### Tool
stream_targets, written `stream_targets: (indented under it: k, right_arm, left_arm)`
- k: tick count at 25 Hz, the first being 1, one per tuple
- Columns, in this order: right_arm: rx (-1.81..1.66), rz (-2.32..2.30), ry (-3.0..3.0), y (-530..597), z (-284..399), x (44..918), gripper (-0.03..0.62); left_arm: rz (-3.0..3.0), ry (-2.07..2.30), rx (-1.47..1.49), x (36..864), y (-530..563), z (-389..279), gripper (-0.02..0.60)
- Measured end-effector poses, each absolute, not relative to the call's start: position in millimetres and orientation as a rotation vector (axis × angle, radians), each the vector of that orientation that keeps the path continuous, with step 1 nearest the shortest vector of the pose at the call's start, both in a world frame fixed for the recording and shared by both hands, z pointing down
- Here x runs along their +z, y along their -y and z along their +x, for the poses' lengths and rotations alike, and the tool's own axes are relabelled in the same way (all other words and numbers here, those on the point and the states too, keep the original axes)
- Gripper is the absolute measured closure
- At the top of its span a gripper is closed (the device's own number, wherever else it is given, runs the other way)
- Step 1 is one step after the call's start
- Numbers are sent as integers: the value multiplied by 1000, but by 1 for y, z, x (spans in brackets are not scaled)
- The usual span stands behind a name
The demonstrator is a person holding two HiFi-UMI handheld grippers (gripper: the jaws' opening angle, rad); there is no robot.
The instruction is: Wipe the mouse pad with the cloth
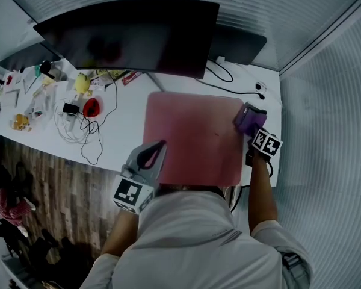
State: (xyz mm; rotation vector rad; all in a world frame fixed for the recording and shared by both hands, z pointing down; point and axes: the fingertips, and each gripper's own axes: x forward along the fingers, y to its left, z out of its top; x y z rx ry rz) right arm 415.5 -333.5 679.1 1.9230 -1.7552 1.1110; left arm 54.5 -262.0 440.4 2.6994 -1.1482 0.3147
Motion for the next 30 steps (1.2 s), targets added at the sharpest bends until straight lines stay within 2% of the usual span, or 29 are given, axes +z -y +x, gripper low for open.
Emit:
stream_targets:
  k: [4,7,15,22,26,30]
  right_arm:
    - [1098,1923,1856,319,382,644,549]
    - [1071,1844,1971,316,327,619,549]
    - [1112,1462,2295,306,99,577,549]
    - [1042,1117,2367,301,-85,606,549]
    - [955,1113,2267,314,-120,641,549]
    - [948,1167,2169,322,-97,657,549]
  left_arm:
    - [2719,1125,288,432,255,34,578]
    - [2721,1125,268,428,247,8,578]
    - [2668,1188,258,424,212,-101,578]
    - [2581,1319,222,430,177,-215,578]
    - [2549,1355,222,440,165,-250,578]
    - [2555,1357,199,436,162,-246,578]
